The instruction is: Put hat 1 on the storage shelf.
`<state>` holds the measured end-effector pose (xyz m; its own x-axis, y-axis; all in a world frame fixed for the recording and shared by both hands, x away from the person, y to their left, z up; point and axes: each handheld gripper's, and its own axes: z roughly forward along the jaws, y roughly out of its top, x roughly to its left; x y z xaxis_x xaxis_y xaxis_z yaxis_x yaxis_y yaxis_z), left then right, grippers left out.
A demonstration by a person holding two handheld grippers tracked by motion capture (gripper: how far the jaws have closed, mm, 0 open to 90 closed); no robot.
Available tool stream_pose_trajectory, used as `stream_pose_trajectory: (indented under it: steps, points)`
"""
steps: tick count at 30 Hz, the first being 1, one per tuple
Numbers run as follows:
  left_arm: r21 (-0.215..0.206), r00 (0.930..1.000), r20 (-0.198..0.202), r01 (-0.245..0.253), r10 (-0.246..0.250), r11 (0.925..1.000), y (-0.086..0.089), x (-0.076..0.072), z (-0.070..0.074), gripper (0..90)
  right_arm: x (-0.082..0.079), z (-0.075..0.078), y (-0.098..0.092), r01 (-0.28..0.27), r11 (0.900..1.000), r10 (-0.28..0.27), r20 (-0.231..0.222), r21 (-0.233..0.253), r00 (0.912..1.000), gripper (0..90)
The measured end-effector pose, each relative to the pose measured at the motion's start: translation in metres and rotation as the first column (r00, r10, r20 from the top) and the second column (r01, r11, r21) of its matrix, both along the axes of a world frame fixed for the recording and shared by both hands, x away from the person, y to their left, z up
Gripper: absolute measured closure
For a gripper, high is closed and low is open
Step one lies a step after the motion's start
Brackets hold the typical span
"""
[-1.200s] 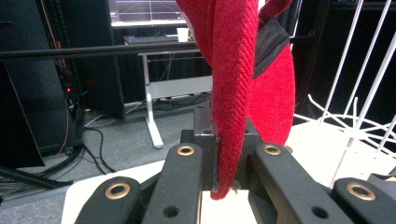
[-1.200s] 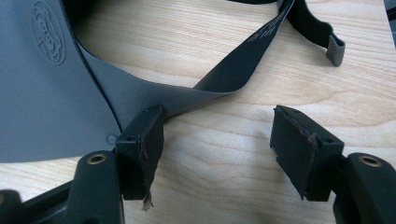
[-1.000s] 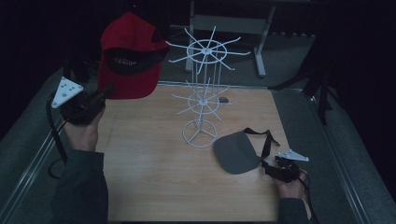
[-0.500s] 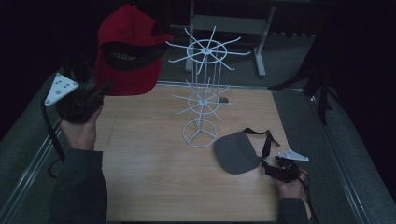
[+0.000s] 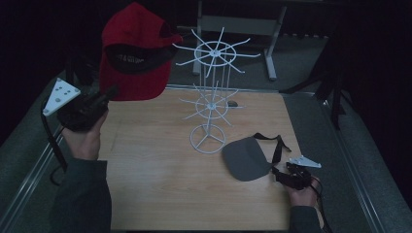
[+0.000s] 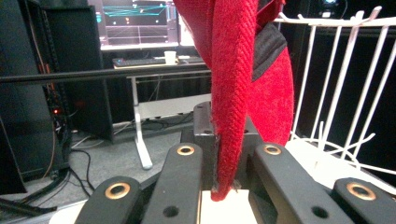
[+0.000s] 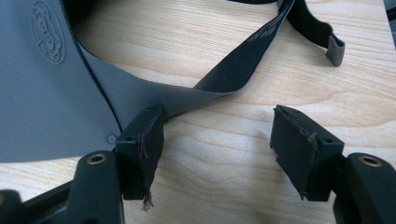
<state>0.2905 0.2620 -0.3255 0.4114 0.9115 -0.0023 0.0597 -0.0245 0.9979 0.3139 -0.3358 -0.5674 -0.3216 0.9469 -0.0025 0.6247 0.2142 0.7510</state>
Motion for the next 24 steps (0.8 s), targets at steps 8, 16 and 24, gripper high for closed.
stream_pose_trajectory:
  steps: [8,16,24]
  points:
    - [-0.005,0.9999,0.003,-0.013,0.013,0.9999,0.000,0.001,0.002,85.8,0.000,0.000,0.000,0.000,1.000,0.000,0.000,0.002,1.0000,34.7]
    - [0.005,0.9999,0.004,0.012,-0.012,0.9999,-0.004,-0.002,0.000,85.8,0.000,0.000,0.000,0.000,1.000,0.000,0.000,0.001,1.0000,34.7]
    - [0.043,0.9993,-0.021,0.031,-0.030,0.9986,-0.014,0.002,-0.012,85.7,0.000,0.000,0.000,0.000,1.000,0.000,0.000,0.001,1.0000,34.7]
